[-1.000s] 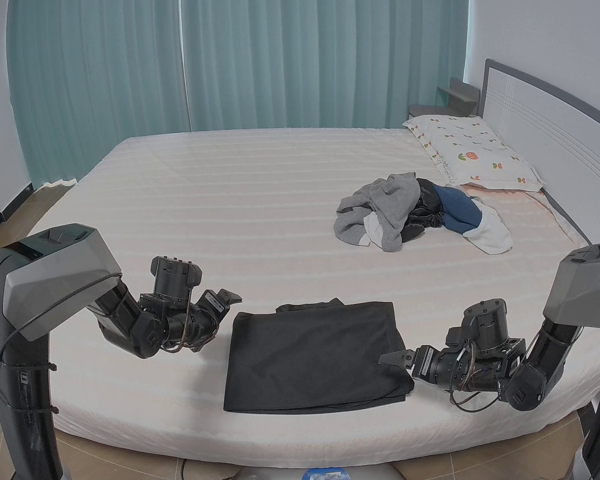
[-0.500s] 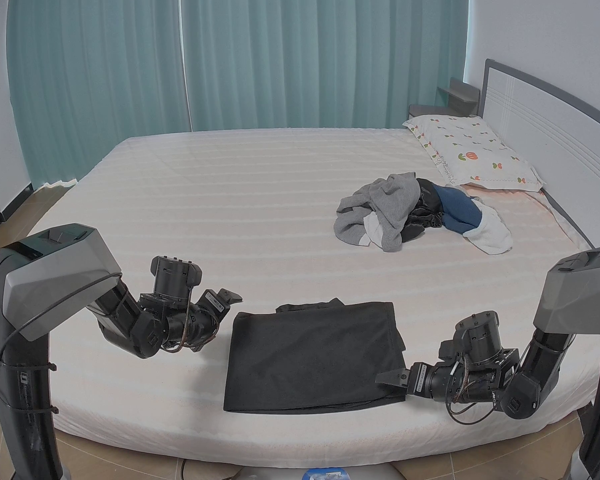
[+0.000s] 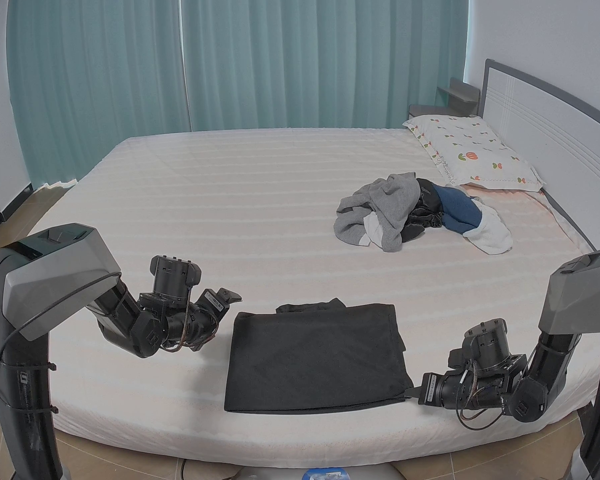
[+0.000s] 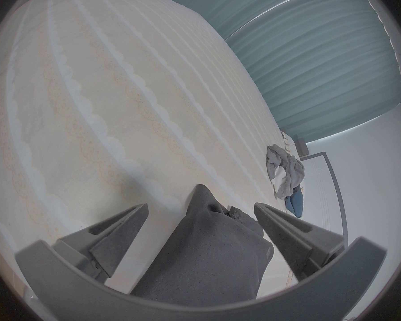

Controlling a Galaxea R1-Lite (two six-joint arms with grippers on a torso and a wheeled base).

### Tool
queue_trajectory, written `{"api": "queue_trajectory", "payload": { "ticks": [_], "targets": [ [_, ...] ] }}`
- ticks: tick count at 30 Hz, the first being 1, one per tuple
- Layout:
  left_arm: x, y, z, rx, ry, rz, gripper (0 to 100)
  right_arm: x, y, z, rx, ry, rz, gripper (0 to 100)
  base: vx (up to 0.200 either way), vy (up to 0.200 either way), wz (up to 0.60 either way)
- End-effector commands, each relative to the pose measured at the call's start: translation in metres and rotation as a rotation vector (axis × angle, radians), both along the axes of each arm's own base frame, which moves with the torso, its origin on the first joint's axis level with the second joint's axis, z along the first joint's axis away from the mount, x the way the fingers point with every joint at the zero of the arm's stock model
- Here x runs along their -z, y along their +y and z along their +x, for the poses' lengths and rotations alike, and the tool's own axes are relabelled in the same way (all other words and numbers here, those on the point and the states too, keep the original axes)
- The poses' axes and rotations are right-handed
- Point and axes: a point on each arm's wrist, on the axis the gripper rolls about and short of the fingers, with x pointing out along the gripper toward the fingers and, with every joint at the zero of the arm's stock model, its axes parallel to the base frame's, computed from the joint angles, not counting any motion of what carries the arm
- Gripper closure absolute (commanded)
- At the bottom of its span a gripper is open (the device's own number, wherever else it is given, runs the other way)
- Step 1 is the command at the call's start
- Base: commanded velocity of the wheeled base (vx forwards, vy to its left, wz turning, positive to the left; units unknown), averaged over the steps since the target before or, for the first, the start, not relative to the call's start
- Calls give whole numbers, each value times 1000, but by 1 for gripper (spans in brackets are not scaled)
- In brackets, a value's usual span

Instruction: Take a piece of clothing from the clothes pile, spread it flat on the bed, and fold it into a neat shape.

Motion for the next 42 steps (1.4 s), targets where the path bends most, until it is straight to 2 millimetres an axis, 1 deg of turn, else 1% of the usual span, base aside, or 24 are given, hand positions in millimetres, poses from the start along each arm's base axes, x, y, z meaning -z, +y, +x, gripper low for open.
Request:
{"api": "queue_trajectory", "payload": {
  "ticks": [1, 8, 9, 15, 18, 20, 21, 22, 24, 25, 26, 28, 29, 30, 31, 32, 35, 37, 41, 42],
  "targets": [
    [0, 0, 0, 0, 0, 0, 0, 1, -2, 0, 4, 3, -5, 100, 0, 0, 0],
    [1, 0, 0, 0, 1, 0, 0, 1, -3, -1, -5, -1, -15, 100, 0, 0, 0],
    [0, 0, 0, 0, 1, 0, 0, 1, -3, -1, -12, -6, -19, 0, 0, 0, 0],
    [3, -1, -3, 11, 11, 14, 0, -5, -1, 7, 11, -52, -15, 0, 0, 0, 0],
    [4, -1, -6, 33, 12, 34, 0, -18, -1, 13, 27, -110, 4, 0, 0, 0, 0],
    [4, -1, -6, 33, 12, 34, 0, -18, -1, 13, 27, -112, 5, 0, 0, 0, 0],
    [5, 0, -9, 38, 19, 40, 0, -30, 0, 17, 32, -149, 22, 0, 0, 0, 0],
    [6, 0, -10, 43, 23, 45, 0, -32, 0, 18, 33, -155, 24, 0, 0, 0, 0],
    [7, 1, -14, 64, 26, 54, 0, -35, -2, 16, 39, -162, 27, 0, 0, 0, 0],
    [9, 2, -20, 109, 34, 70, 0, -38, -7, 13, 55, -159, 32, 0, 0, 0, 0],
    [9, 2, -20, 113, 32, 70, 0, -38, -7, 13, 57, -157, 32, 0, 0, 0, 0],
    [10, 3, -29, 193, 30, 77, 0, -41, -18, 2, 116, -124, 69, 0, 0, 0, 0],
    [11, 3, -31, 204, 29, 77, 0, -42, -20, 1, 131, -122, 82, 0, 0, 0, 0],
    [12, 2, -37, 251, 20, 78, 0, -45, -28, -1, 180, -116, 120, 0, 0, 0, 0],
    [12, 2, -37, 251, 20, 78, 0, -45, -28, -1, 180, -116, 120, 0, 0, 0, 0],
    [18, -1, -45, 316, -4, 106, 0, -44, -39, -3, 241, -96, 180, 0, 0, 0, 0],
    [19, -3, -49, 359, -61, 137, 0, -42, -47, 0, 253, -77, 245, 0, 0, 0, 0],
    [25, -4, -51, 385, -80, 153, 0, -38, -48, 1, 229, -44, 286, 0, 0, 0, 0],
    [29, -12, -53, 421, -100, 168, 0, -35, -48, 4, 231, -32, 296, 0, 0, 0, 0],
    [29, -15, -53, 432, -103, 172, 0, -30, -50, 6, 240, -19, 292, 0, 0, 0, 0]
  ]
}}
